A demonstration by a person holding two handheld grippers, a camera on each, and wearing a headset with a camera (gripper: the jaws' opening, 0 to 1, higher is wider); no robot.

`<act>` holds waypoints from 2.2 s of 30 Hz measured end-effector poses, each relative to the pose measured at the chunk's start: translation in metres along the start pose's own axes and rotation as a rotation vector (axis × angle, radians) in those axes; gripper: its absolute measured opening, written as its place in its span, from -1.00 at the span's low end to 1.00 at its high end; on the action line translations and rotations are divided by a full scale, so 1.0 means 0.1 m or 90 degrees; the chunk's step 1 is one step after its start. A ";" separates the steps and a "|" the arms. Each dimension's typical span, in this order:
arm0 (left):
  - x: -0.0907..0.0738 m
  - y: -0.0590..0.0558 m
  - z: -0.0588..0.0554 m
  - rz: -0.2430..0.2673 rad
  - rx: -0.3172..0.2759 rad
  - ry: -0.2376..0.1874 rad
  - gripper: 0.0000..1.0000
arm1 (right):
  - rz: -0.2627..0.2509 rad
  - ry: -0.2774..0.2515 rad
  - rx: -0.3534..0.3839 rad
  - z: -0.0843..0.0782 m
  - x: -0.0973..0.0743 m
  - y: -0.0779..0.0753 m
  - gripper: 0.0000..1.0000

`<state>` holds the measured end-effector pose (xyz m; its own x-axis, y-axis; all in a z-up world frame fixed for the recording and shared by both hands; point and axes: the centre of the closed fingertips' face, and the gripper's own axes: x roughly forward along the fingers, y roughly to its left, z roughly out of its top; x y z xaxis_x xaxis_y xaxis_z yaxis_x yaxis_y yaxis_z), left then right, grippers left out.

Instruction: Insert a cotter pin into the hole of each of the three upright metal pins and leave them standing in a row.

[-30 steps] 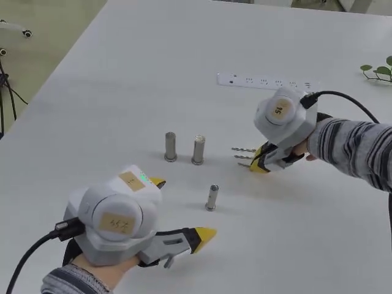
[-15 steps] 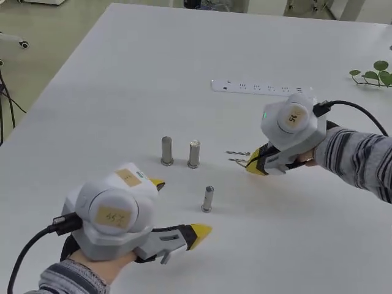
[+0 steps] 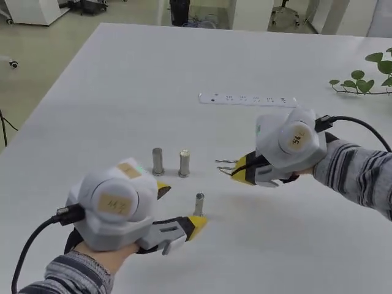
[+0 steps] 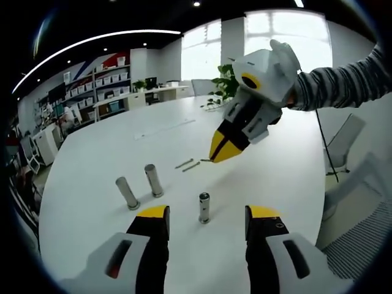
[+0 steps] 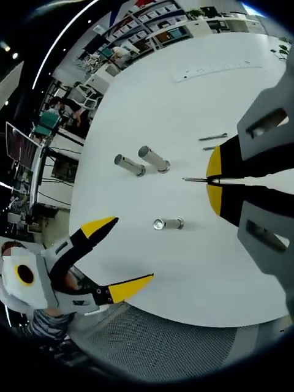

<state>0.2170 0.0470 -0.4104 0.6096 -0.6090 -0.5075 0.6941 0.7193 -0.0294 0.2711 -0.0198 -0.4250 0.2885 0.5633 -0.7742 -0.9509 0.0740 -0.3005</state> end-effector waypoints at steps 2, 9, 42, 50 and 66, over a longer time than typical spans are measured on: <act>0.00 -0.01 0.02 -0.004 -0.008 0.000 -0.14 | 0.003 -0.005 -0.023 0.05 -0.02 0.05 -1.00; 0.00 -0.06 0.11 -0.017 -0.024 -0.014 -0.28 | 0.008 -0.025 -0.109 0.25 -0.09 0.23 -1.00; -0.12 -0.23 0.34 -0.090 -0.187 -0.116 -1.00 | 0.002 -0.101 -0.183 0.71 -0.28 0.57 -1.00; -0.14 -0.26 0.34 -0.096 -0.093 -0.111 -1.00 | -0.014 -0.100 -0.172 0.71 -0.28 0.53 -1.00; -0.20 -0.43 0.33 -0.143 0.129 -0.097 -1.00 | 0.033 -0.100 -0.131 0.64 -0.30 0.65 -1.00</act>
<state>0.1881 0.0173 -0.3707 0.4728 -0.7986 -0.3725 0.8702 0.4897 0.0545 0.1933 0.0211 -0.3854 0.2032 0.6845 -0.7002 -0.9165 -0.1187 -0.3819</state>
